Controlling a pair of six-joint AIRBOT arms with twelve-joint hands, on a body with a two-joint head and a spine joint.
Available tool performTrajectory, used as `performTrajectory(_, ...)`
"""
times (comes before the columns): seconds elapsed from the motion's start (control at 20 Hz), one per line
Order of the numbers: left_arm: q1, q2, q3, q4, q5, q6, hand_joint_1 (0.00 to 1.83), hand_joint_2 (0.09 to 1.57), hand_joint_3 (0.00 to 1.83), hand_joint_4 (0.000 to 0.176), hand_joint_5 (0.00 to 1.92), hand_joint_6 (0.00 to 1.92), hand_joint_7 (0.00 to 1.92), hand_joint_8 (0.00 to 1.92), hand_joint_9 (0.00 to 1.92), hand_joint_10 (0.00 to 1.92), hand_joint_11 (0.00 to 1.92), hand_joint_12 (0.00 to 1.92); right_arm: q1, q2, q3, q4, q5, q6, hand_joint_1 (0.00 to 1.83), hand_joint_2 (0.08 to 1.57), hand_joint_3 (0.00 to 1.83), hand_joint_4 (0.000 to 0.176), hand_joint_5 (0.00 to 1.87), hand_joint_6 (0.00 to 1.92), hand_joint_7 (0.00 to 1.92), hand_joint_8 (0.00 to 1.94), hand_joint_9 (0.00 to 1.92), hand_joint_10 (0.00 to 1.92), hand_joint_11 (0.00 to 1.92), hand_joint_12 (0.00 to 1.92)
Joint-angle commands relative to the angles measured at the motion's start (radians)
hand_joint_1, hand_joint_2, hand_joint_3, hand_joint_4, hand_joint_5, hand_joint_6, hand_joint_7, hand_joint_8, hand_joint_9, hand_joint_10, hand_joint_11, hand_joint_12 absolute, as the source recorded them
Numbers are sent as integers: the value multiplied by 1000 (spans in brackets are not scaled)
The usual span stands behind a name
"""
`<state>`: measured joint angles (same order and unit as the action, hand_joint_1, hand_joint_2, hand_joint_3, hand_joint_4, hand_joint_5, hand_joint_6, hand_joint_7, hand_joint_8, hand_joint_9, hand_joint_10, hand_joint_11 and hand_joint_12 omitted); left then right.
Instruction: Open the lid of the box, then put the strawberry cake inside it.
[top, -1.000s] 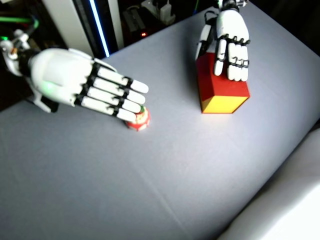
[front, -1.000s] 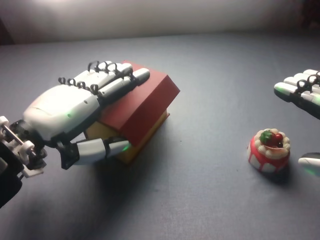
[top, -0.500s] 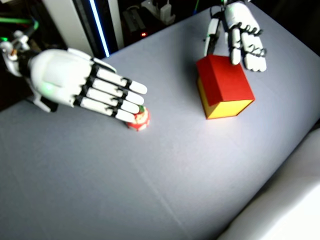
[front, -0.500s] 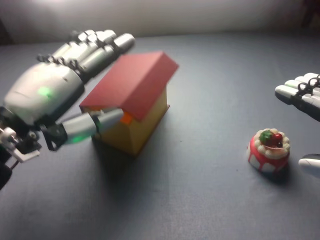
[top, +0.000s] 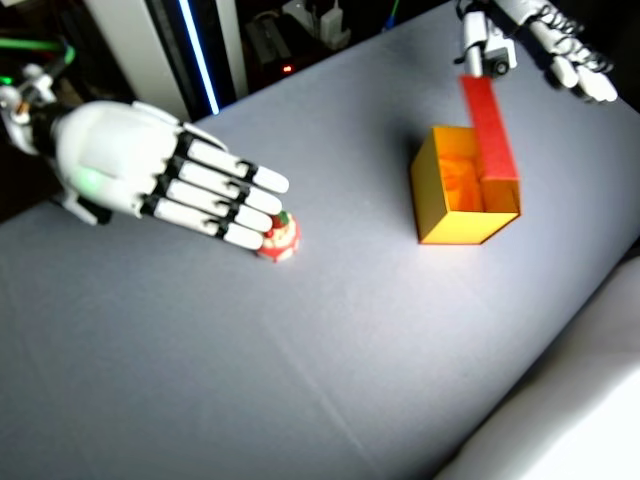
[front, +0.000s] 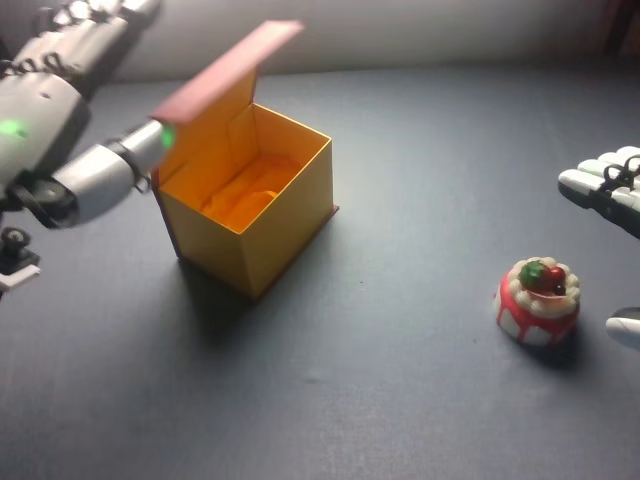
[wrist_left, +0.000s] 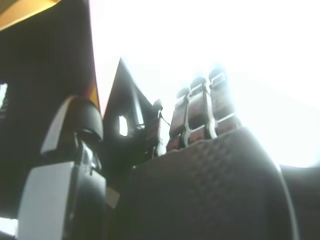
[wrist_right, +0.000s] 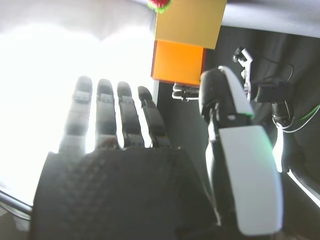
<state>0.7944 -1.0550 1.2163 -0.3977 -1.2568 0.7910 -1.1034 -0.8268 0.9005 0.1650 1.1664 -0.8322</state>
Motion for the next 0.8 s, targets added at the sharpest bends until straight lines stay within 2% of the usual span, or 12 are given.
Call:
performTrajectory(0.0,-15,9,11,-12,-131,-3,220,1420,11,139,0,0,0,0,0,0,0,0,-2,0,5,7,125,8,559,1290,4,0,0,0,0,0,0,0,0,0)
performTrajectory(0.05,-19,9,18,-29,-128,-3,162,1425,10,125,0,0,0,0,0,0,0,0,-4,-2,6,8,125,9,558,1297,6,0,0,0,0,0,0,0,0,0)
performTrajectory(0.1,-29,8,31,-52,-112,-3,153,1419,7,134,0,0,0,0,0,0,0,0,-6,-4,7,9,125,11,558,1299,7,0,0,0,0,0,0,0,0,0)
performTrajectory(0.15,-40,7,49,-81,-80,-3,165,1416,3,121,0,0,0,0,0,0,0,0,-7,-5,8,9,125,12,561,1303,9,0,0,0,0,0,0,0,0,0)
performTrajectory(0.25,-44,8,73,-120,-35,-3,253,1423,2,107,0,0,0,0,0,0,0,0,-9,-7,11,9,125,14,529,1310,9,0,0,0,0,0,0,0,0,0)
performTrajectory(0.3,-44,11,85,-144,-6,-3,327,1421,0,110,0,0,0,0,0,0,0,0,-9,-8,12,9,125,15,529,1308,7,0,0,0,0,0,0,0,0,0)
performTrajectory(0.35,-44,13,92,-159,14,-3,366,1413,0,129,0,0,0,0,0,0,0,0,-10,-9,12,8,125,15,546,1307,5,0,0,0,0,0,0,0,0,0)
performTrajectory(0.45,-37,15,98,-181,38,-3,468,1426,0,143,0,0,0,0,0,0,0,0,-10,-11,12,6,125,19,519,1309,4,0,0,0,0,0,0,0,0,0)
performTrajectory(0.5,-30,18,97,-186,45,-3,543,1425,0,128,0,0,0,0,0,0,0,0,-10,-14,14,3,125,22,528,1305,2,0,0,0,0,0,0,0,0,0)
performTrajectory(0.55,-18,23,90,-175,42,-3,573,1424,0,119,0,0,0,0,0,0,0,0,-10,-18,18,0,124,28,552,1296,0,0,0,0,0,0,0,0,0,0)
performTrajectory(0.65,-1,36,66,-123,24,-3,661,1391,0,142,0,0,0,0,0,0,0,0,-5,-21,24,-5,122,38,621,1270,0,0,0,0,0,0,0,0,0,0)
performTrajectory(0.75,26,60,21,-35,-12,-2,723,1392,0,140,0,0,0,0,0,0,0,0,15,-25,33,-16,93,39,630,1272,0,0,0,0,0,0,0,0,0,0)
